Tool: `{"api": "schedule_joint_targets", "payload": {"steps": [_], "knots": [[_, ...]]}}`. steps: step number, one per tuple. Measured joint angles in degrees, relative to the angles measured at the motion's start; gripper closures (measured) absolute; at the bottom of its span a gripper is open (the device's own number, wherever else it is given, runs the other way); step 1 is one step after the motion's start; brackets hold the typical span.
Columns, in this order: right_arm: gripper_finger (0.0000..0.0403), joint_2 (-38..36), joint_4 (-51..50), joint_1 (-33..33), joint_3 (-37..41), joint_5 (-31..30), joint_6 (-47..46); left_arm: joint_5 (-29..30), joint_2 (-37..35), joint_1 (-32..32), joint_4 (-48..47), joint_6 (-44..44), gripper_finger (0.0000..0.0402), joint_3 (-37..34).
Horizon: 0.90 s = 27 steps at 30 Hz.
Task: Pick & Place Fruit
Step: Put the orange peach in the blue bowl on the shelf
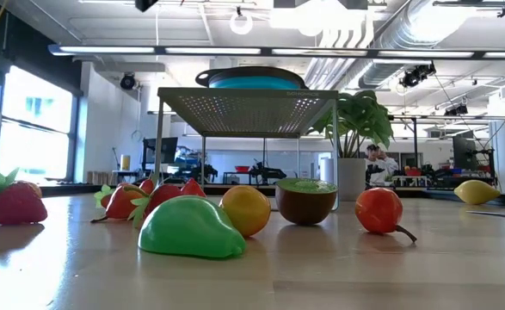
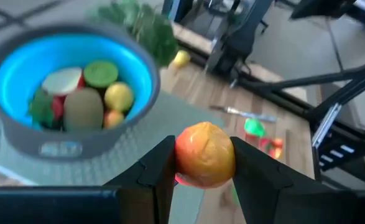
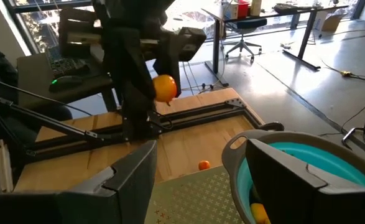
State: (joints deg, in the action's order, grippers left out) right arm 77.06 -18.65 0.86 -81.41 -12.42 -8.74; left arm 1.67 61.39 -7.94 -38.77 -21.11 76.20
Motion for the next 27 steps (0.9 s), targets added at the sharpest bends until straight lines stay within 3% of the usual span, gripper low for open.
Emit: {"api": "schedule_joint_targets", "payload": {"steps": [4,12,19,27], "knots": [[0.0164,-0.29,-0.22,0.01,0.0,-4.35,0.01,0.15,1.64,-0.37,3.27,1.9,0.027,0.0],[0.0164,-0.76,-1.16,0.02,0.0,-7.17,0.23,-1.61,6.75,-9.3,5.9,2.85,0.027,-0.02],[0.0164,-1.82,-1.67,0.43,0.0,-8.7,4.92,-10.04,11.73,-16.33,12.86,2.76,0.027,-0.02],[0.0164,-3.53,-5.32,1.72,-0.02,-13.16,7.24,-7.73,18.21,-17.58,17.15,2.25,0.027,-0.04]]}}
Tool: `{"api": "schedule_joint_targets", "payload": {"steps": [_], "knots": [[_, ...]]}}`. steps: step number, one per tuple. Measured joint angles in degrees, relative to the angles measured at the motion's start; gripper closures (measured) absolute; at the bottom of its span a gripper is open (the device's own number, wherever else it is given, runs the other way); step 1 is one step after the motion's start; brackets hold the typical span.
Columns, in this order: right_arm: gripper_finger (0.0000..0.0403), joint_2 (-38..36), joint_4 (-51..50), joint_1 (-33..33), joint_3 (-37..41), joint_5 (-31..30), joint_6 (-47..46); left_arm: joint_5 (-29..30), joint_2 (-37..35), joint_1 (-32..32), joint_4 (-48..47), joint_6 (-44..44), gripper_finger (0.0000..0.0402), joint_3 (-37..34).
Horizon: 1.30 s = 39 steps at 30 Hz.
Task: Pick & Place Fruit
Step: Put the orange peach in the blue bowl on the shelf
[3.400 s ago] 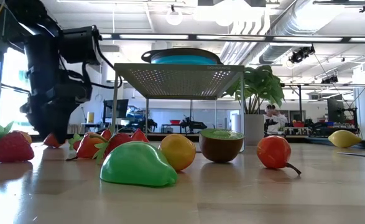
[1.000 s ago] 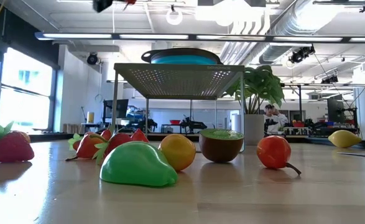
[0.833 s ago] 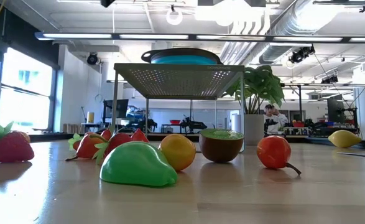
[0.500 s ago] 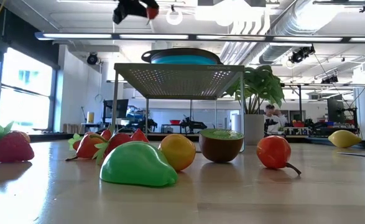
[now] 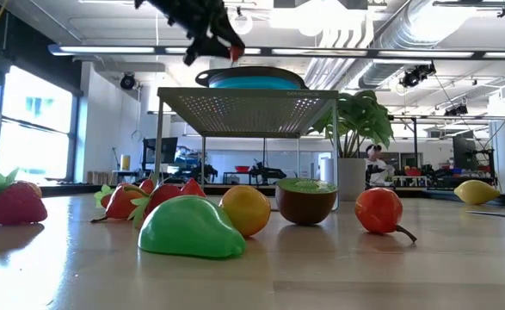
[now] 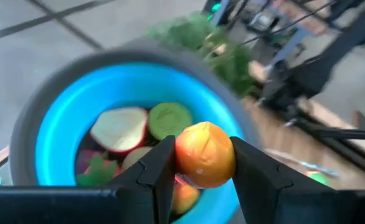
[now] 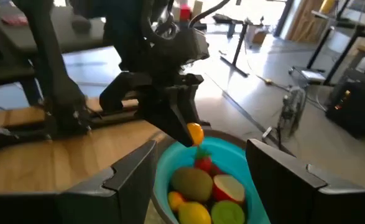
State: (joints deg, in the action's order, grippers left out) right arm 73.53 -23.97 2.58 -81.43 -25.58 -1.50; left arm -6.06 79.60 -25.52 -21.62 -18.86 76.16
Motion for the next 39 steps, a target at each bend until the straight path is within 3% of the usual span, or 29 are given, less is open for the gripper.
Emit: {"api": "schedule_joint_targets", "payload": {"steps": [11,19,30,39], "knots": [[0.0164,-0.08,-2.97,2.88,0.0,0.18,-0.13,9.66,2.16,0.0,-7.1,-2.44,0.027,0.0],[0.0164,-0.08,-2.92,4.84,0.0,0.22,-0.11,9.56,2.14,0.02,-5.18,-2.46,0.0263,0.0],[0.0164,-0.08,-2.92,5.1,0.0,0.45,0.27,9.5,2.12,0.02,-5.48,-2.64,0.0195,0.0],[0.0164,-0.08,-2.95,5.1,0.0,0.45,0.29,9.48,-2.02,0.02,-6.57,-2.68,0.0198,0.0]]}}
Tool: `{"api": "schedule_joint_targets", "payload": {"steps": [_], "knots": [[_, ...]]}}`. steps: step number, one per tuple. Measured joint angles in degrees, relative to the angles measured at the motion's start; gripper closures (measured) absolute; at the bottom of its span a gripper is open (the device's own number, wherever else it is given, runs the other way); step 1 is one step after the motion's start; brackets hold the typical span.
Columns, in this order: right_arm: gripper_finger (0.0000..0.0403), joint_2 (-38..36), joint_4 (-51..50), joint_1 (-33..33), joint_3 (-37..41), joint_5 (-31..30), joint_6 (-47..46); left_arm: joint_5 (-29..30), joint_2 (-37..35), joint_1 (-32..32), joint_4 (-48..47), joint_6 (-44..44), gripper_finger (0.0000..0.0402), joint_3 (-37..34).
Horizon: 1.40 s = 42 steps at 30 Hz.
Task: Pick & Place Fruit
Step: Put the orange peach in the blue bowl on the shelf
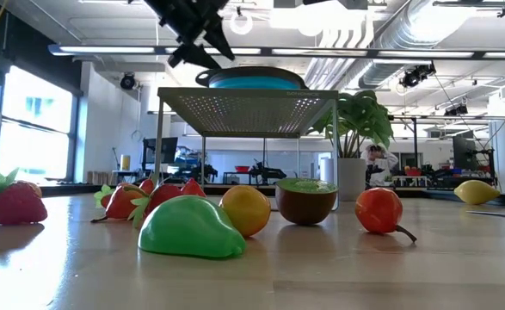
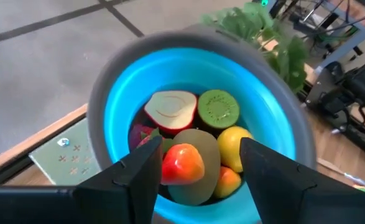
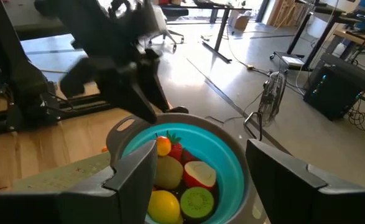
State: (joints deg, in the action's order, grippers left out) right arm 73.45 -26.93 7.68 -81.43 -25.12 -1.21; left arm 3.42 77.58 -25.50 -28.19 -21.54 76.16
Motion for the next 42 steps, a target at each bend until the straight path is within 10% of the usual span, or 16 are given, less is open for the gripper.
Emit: {"api": "schedule_joint_targets", "payload": {"steps": [21,42], "knots": [[0.0164,0.0,-2.68,0.0,0.0,0.0,-0.63,0.02,-16.97,0.04,-26.08,-6.26,0.0291,-0.94],[0.0164,0.0,-2.44,0.0,0.0,0.0,-0.67,6.61,-21.22,0.0,-24.22,-17.77,0.0291,-25.0]]}}
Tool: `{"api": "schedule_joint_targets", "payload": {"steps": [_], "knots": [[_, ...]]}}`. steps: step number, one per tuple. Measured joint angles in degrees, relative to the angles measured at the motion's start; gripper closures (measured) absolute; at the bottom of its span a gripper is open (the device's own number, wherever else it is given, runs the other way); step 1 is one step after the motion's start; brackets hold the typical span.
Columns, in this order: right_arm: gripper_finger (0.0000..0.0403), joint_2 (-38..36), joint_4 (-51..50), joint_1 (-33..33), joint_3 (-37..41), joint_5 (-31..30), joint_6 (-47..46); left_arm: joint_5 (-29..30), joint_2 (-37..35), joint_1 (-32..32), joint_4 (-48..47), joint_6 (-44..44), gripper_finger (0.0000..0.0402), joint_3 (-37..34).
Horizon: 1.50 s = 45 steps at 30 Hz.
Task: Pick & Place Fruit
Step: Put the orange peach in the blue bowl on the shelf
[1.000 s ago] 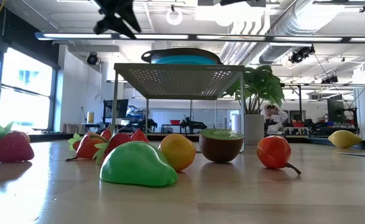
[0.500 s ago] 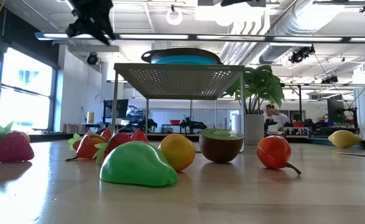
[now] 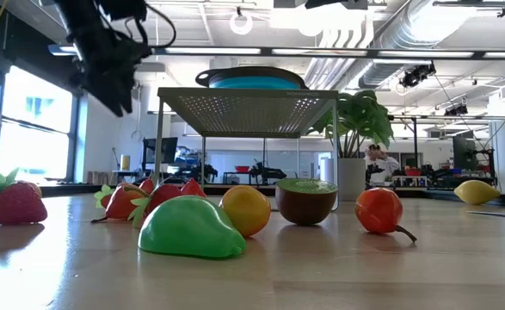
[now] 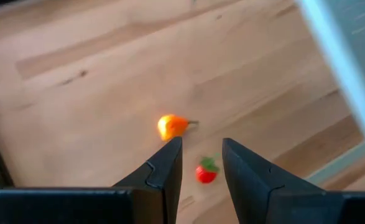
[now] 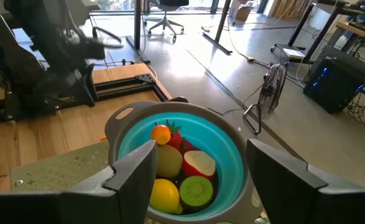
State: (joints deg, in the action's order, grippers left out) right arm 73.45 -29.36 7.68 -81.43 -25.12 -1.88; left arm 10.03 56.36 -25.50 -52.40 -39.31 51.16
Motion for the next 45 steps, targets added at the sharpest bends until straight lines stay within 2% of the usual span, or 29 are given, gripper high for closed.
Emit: {"api": "schedule_joint_targets", "payload": {"steps": [8,15,20,25,30,32,36,40,45], "knots": [[0.0164,0.0,0.0,0.0,0.0,0.0,-0.01,-0.41,0.0,0.0,2.37,-7.01,0.0291,-7.77],[0.0164,0.0,-0.06,0.0,0.0,0.0,-0.01,-3.73,0.02,0.0,9.14,-7.39,0.0291,-12.04],[0.0164,0.0,-0.44,0.0,0.0,0.0,-0.01,-4.84,0.02,-0.81,13.02,-4.28,0.0291,-13.46],[0.0164,0.0,-0.46,-0.02,0.0,0.0,-0.01,-8.84,0.02,-7.45,12.98,1.77,0.0291,-13.46],[0.0164,0.0,-0.46,0.0,0.0,0.0,-0.01,-18.06,0.02,-14.11,13.01,12.73,0.0291,-13.46],[0.0164,0.0,-0.46,-0.02,0.0,0.0,0.01,-19.72,0.26,-15.78,13.0,14.64,0.0291,-13.46],[0.0164,0.0,-0.46,-0.02,0.0,0.0,0.06,-20.39,1.73,-18.8,12.94,17.08,0.0291,-13.46],[0.0164,0.0,-0.46,-0.01,0.0,0.0,0.08,-26.23,4.78,-21.4,13.15,17.72,0.0291,-13.46],[0.0164,0.0,-0.46,-0.02,0.0,-0.02,0.19,-25.7,9.45,-21.76,14.72,16.17,0.029,-13.46]]}}
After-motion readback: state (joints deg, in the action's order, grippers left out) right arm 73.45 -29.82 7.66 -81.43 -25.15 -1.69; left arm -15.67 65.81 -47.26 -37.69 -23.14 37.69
